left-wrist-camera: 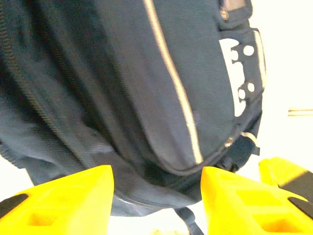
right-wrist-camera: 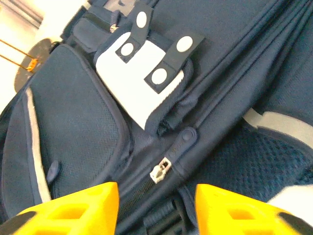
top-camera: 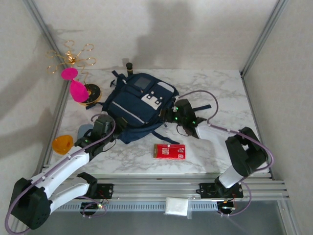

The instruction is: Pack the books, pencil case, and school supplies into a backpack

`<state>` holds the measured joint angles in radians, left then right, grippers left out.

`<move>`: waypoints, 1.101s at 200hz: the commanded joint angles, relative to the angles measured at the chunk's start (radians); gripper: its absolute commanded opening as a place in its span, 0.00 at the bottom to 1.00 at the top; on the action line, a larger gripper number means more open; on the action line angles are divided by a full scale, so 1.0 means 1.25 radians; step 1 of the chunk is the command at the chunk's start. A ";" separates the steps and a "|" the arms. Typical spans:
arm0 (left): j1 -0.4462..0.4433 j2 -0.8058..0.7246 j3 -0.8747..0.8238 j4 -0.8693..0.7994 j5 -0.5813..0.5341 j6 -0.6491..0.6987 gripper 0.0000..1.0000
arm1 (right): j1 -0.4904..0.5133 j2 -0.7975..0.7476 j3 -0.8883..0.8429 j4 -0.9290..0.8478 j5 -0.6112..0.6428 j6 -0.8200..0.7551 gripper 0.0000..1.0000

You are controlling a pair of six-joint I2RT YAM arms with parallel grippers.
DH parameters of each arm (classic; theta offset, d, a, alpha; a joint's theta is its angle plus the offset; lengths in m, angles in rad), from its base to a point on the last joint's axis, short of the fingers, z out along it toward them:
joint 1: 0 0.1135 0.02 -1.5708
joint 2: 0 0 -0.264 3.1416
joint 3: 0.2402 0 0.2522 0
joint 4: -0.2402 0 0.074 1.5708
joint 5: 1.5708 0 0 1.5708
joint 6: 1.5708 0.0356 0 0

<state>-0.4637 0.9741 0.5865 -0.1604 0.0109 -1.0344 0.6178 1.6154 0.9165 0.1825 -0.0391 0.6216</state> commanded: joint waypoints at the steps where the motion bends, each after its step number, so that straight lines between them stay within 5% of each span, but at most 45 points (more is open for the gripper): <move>1: -0.056 0.024 0.096 -0.080 -0.109 0.052 0.52 | -0.036 0.059 0.105 -0.181 -0.009 0.134 0.53; 59: -0.082 0.139 0.170 -0.040 -0.087 0.088 0.53 | -0.085 0.198 0.271 -0.257 0.042 0.199 0.55; 149: -0.086 0.238 0.222 -0.029 -0.059 0.130 0.55 | -0.087 0.371 0.429 -0.326 0.010 0.203 0.40; 163: -0.087 0.247 0.231 -0.045 -0.068 0.136 0.55 | -0.083 0.345 0.438 -0.346 0.035 0.184 0.37; 186: -0.087 0.246 0.222 -0.044 -0.076 0.144 0.56 | -0.065 0.247 0.401 -0.352 0.115 0.164 0.47; 220: -0.087 0.261 0.218 -0.024 -0.079 0.137 0.56 | -0.051 0.216 0.358 -0.333 0.094 0.216 0.46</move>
<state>-0.5617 1.2808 0.8471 -0.1936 -0.0685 -0.8818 0.5377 1.9301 1.4021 -0.2352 0.0589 0.8577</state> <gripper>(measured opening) 0.558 0.464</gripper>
